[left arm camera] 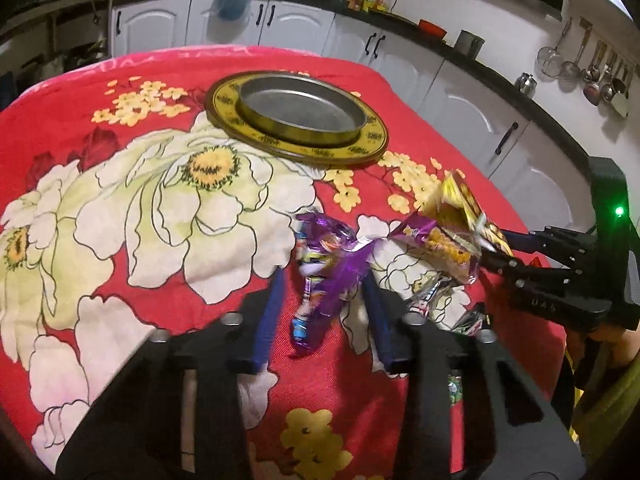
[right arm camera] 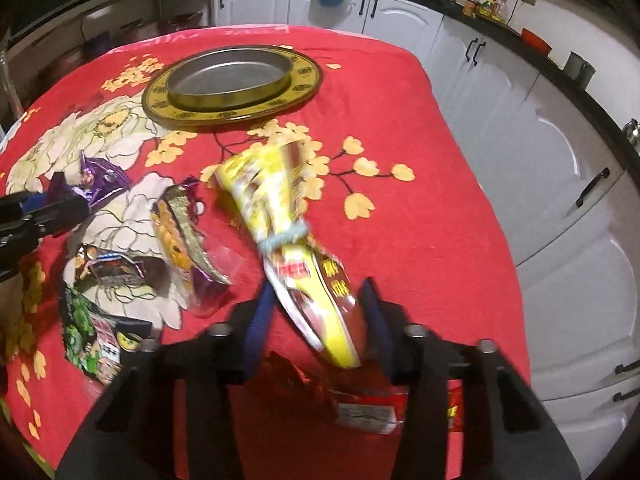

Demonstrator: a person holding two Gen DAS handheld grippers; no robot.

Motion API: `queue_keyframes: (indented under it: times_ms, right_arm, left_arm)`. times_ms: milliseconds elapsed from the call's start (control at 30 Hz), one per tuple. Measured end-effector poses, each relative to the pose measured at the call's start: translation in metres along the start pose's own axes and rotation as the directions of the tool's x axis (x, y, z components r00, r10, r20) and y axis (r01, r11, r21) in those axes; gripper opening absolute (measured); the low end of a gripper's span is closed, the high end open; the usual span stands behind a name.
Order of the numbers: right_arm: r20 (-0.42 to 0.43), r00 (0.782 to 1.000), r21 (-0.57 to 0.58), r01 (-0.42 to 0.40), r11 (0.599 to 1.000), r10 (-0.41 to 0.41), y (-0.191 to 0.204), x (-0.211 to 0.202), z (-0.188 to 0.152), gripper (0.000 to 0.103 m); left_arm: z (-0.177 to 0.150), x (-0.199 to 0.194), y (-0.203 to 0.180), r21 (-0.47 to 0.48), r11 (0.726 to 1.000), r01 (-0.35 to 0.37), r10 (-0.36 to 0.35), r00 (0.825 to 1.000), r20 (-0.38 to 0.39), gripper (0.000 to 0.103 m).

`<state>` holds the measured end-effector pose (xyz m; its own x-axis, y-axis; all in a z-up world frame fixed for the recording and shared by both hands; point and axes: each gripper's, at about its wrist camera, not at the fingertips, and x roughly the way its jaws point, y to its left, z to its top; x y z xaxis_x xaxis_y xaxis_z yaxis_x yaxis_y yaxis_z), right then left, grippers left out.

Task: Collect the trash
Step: 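Grasp the purple wrapper with the left tool while the right tool grasps the yellow snack bag, then carry the purple wrapper and yellow snack bag with both tools over the bin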

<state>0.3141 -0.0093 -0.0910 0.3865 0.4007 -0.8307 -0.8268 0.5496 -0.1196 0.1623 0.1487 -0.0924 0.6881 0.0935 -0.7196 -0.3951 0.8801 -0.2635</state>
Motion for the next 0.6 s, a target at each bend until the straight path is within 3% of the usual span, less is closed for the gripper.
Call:
queue_keyframes:
  times_ms: [67, 600]
  right_arm:
    - [0.009, 1.000, 0.003, -0.004, 1.000, 0.004, 0.003, -0.002, 0.003, 0.028]
    - [0.178, 0.982, 0.048, -0.067, 0.997, 0.058, 0.016, -0.063, 0.002, 0.028]
  left_arm:
    - [-0.002, 0.000, 0.001, -0.001, 1.000, 0.007, -0.007, 1.000, -0.004, 0.022]
    - [-0.001, -0.033, -0.003, 0.004, 0.999, 0.043, -0.044, 0.995, 0.084, 0.019]
